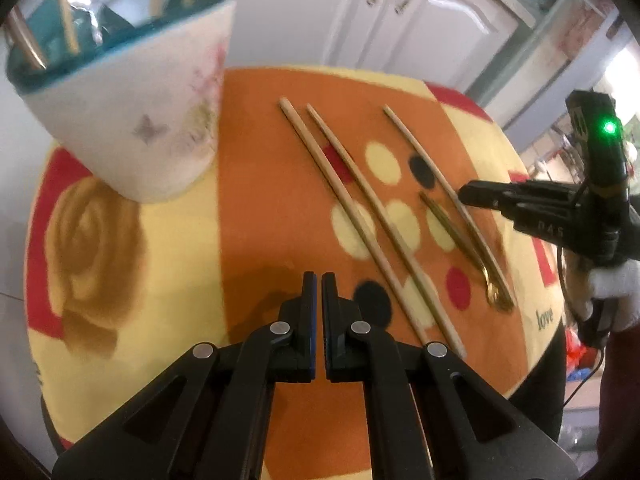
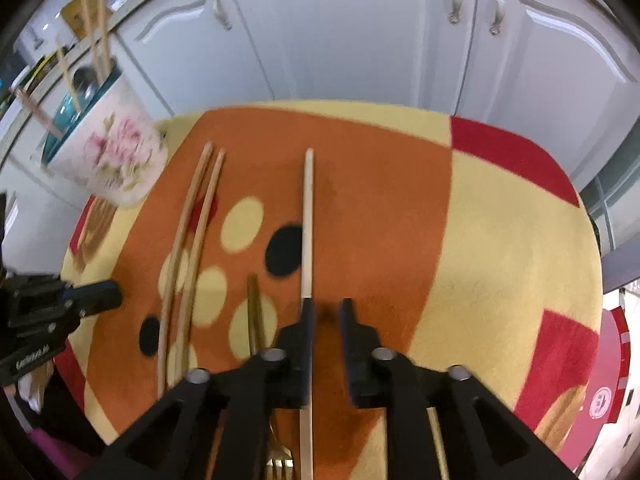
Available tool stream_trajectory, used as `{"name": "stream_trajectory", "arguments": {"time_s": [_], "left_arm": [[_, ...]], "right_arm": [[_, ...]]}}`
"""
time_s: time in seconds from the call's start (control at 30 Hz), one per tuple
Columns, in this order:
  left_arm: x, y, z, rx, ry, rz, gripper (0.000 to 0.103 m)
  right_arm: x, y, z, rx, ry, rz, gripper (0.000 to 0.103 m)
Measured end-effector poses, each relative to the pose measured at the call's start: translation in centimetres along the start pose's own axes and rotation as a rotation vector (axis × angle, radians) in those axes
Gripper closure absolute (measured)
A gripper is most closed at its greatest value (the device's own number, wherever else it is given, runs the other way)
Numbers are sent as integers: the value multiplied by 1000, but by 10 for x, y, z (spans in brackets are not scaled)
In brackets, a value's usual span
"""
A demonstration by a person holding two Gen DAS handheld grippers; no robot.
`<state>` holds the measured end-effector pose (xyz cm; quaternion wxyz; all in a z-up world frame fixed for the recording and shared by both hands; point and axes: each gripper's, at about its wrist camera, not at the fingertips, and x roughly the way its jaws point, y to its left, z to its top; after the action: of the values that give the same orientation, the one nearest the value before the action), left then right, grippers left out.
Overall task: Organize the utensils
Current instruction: 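Grasp a chopstick with the left tool while the right tool grasps another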
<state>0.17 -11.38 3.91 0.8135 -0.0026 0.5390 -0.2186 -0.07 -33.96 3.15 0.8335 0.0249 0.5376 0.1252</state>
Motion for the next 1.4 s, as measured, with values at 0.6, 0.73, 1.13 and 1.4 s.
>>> {"name": "stream_trajectory", "arguments": {"time_s": [0.6,0.73,1.13,1.4], "left_arm": [[40,-8,43,-108,16,-25,96],[16,-8,24,-62,28,-40,98],[4,-16,14,31,33,32,77],[40,-19,44,68,12,165,63]], "right_arm": [[24,16,35,-14,-12,38,98],[13,14,21,-35,4,53,98],[29,21,33,-31,29,17,83],[34,19,39,-37,-9,26,97]]}}
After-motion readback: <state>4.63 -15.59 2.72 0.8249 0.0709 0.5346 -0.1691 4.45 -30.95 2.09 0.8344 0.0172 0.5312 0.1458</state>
